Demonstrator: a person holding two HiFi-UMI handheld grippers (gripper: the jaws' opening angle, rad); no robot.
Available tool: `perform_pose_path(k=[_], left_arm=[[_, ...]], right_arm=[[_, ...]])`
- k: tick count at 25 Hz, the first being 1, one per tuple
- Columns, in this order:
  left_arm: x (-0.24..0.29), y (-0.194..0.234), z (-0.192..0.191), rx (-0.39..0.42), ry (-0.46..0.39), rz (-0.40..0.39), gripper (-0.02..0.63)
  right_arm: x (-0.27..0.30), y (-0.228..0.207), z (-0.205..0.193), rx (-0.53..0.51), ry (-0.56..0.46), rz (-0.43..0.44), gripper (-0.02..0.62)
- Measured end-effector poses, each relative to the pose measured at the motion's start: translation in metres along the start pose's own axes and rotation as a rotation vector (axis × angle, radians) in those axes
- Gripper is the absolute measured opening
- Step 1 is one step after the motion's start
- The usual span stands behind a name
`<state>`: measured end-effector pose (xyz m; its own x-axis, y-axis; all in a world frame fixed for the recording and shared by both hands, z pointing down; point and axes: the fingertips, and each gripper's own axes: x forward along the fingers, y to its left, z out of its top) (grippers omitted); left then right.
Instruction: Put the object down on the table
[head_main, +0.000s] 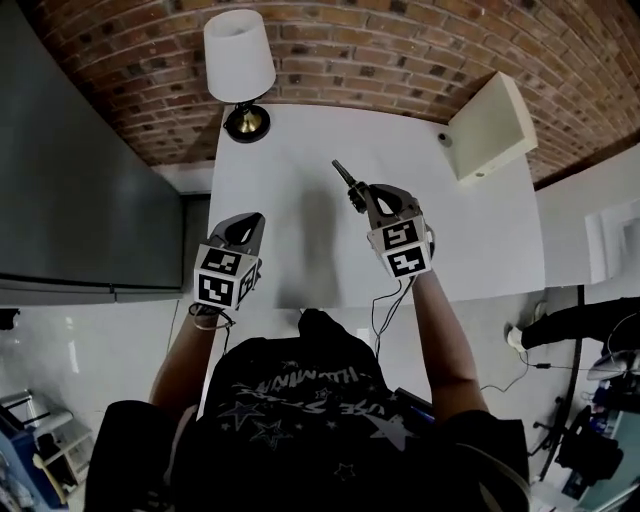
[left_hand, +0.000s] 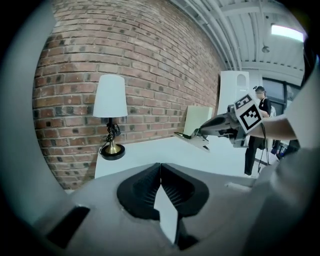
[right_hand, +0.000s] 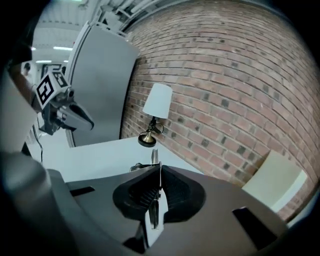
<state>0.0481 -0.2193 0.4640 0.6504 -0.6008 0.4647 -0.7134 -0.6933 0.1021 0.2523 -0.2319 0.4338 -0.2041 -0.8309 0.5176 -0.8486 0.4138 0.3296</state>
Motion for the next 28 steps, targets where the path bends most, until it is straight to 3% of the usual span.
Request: perform_pose_path(k=[11, 28], left_arm=[[0.035, 0.027, 0.009, -0.044, 0.036, 0.129, 0.020], [0.081, 0.076, 0.006, -0.123, 0.095, 0.224, 0.020]], right_arm=[[0.092, -0.027, 0.015, -0.526, -0.036, 0.098, 0.011], [0.219, -0.028, 0.005, -0.864, -0.147, 0.126, 0.011]])
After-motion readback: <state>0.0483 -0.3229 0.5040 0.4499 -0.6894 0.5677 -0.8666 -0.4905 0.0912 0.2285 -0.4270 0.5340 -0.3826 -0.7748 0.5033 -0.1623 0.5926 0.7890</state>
